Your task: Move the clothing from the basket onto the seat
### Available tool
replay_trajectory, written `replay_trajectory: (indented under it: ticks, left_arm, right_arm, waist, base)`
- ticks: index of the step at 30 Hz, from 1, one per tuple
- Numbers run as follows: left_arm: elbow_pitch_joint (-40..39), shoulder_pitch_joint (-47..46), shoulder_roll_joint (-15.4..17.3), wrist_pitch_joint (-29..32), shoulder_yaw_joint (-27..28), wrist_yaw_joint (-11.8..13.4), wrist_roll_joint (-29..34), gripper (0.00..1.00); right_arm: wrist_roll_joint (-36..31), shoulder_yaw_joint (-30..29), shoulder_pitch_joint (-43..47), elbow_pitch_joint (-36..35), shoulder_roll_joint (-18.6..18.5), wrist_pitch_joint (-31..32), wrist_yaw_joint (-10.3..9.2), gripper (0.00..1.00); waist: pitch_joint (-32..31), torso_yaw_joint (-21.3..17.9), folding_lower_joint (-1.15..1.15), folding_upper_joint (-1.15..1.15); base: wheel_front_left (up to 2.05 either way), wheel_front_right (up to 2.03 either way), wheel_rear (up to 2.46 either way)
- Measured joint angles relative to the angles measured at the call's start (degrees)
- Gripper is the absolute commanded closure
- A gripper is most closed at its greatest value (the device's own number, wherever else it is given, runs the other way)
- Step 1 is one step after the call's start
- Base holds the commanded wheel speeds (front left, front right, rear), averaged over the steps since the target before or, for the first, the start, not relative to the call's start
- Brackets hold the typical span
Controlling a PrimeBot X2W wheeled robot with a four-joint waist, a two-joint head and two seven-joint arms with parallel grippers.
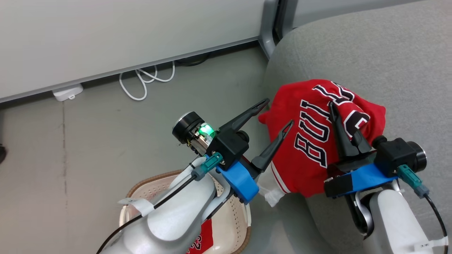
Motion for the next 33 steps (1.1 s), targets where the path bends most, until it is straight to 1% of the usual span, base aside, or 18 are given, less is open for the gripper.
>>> replay_trajectory:
  ticks: [12, 18, 23, 29, 33]
  left_arm:
    - [-0.5, 0.3, -0.3, 0.0, -1.4, -0.3, 0.9, 0.0]
    - [-0.5, 0.3, -0.3, 0.0, -1.4, -0.3, 1.0, 0.0]
    - [-0.7, 0.3, -0.2, 0.0, -1.4, -0.3, 1.5, 0.0]
    - [-0.9, 0.0, 0.1, 0.0, -1.3, -0.4, 2.2, 0.0]
    - [-0.9, -1.5, 0.3, 0.0, -1.6, -0.4, 2.8, 0.0]
  right_arm:
    - [0.4, -3.1, 3.0, -2.5, 0.0, 0.0, 0.0, 1.0]
    - [0.6, -4.2, 4.0, -3.6, 0.0, 0.0, 0.0, 1.0]
    - [0.9, -5.3, 3.7, -6.0, 0.0, 0.0, 0.0, 1.0]
    - [0.7, -9.3, -0.9, -9.4, -0.2, 0.0, 0.0, 1.0]
    - [0.2, -12.8, -6.0, -11.7, -2.4, 0.0, 0.0, 1.0]
  waist:
    - [2.0, -5.4, 0.0, 0.0]
    - [2.2, -6.4, 0.0, 0.0]
    - [2.6, -6.7, 0.0, 0.0]
    - [4.7, -6.7, 0.0, 0.0]
    - [7.3, -6.5, 0.0, 0.0]
  base:
    - [0.0, 0.0, 0.0]
    - [0.0, 0.0, 0.0]
    - [0.0, 0.0, 0.0]
    - [0.0, 0.0, 0.0]
    - [0.0, 0.0, 0.0]
